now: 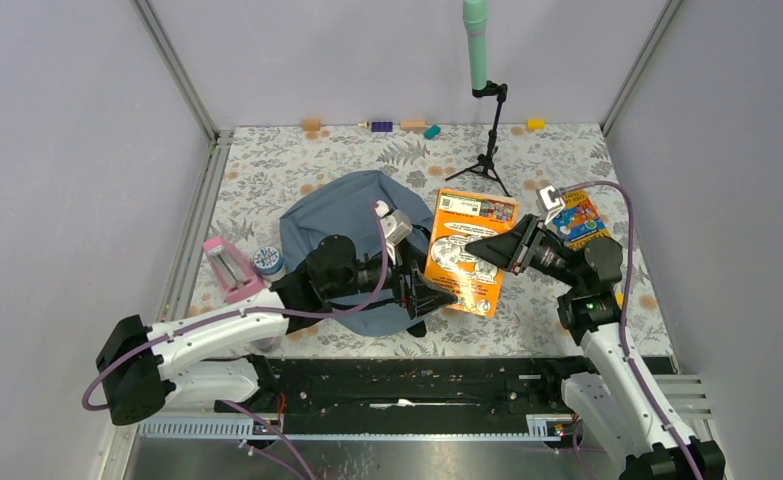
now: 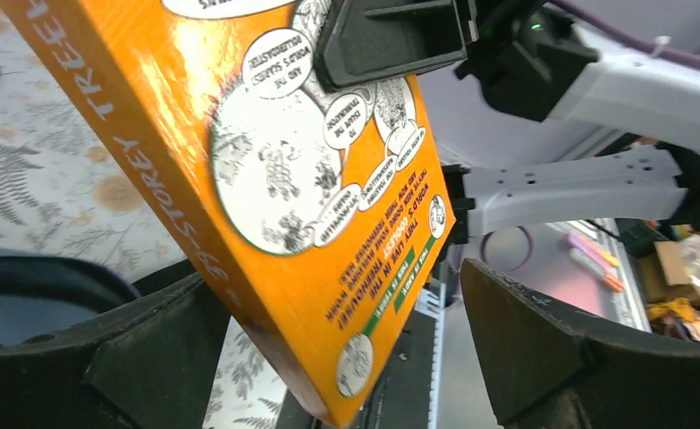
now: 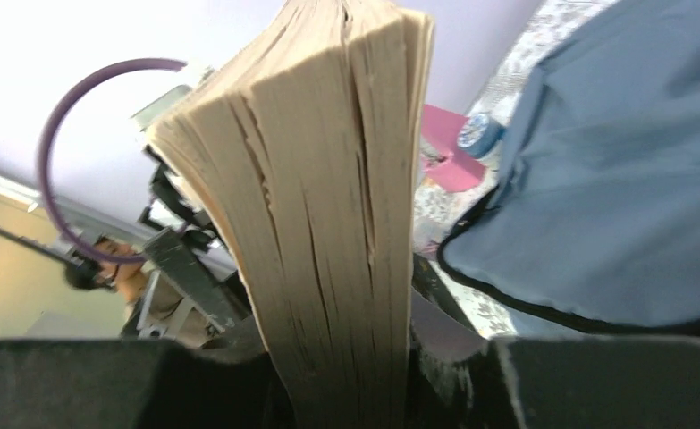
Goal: Pack the student bag
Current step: Pick up the book from the center of the board.
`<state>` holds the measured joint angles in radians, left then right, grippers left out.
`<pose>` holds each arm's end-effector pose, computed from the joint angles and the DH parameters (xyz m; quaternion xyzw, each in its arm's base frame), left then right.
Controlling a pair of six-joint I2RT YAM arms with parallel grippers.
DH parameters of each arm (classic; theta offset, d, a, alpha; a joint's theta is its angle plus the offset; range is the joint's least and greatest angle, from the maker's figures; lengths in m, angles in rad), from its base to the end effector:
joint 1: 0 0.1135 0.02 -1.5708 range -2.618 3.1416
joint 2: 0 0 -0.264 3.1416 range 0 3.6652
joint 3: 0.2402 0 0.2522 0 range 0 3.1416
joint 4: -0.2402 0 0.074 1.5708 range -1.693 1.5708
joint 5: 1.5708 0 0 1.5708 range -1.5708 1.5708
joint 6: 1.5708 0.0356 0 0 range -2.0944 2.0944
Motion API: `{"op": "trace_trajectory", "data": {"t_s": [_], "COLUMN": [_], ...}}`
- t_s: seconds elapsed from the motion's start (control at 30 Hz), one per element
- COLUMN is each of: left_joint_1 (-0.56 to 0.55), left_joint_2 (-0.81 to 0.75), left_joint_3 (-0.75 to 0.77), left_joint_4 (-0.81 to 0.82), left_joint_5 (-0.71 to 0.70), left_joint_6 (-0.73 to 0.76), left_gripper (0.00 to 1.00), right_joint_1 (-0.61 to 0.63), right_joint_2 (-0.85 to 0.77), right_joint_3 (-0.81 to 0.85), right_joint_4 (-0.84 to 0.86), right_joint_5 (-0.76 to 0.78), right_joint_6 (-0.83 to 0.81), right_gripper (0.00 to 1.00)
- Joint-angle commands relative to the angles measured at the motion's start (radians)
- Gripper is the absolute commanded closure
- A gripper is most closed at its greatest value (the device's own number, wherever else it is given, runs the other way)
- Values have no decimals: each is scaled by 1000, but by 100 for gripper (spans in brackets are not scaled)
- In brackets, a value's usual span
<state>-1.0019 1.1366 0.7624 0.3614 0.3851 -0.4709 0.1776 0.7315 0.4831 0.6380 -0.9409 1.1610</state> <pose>0.1320 -0.2312 0.3179 0.3130 0.6387 -0.5640 0.4194 0.1559 0.0572 0.3239 -0.0975 0.6153 0.6573 0.4240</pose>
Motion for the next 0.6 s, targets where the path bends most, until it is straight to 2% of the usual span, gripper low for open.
{"op": "trace_trajectory", "data": {"t_s": [0.0, 0.2, 0.43, 0.57], "left_joint_1": [5, 28, 64, 89], "left_joint_2": [-74, -143, -148, -112], "left_joint_3": [-8, -92, -101, -86], "left_joint_4": [-97, -169, -356, -446], "left_joint_5": [-124, -248, -514, -604], "left_joint_6": [101, 126, 144, 156], "left_gripper": [1, 1, 1, 1], "right_joint_1": [5, 5, 5, 5], "right_joint_2": [-48, -57, -67, -70], "right_joint_3": [110, 161, 175, 187], "right_joint_4": [-338, -567, -624, -683], "right_joint_5": [133, 238, 270, 313], "right_joint_6": [-247, -367, -393, -410], "right_gripper": [100, 100, 100, 100]}}
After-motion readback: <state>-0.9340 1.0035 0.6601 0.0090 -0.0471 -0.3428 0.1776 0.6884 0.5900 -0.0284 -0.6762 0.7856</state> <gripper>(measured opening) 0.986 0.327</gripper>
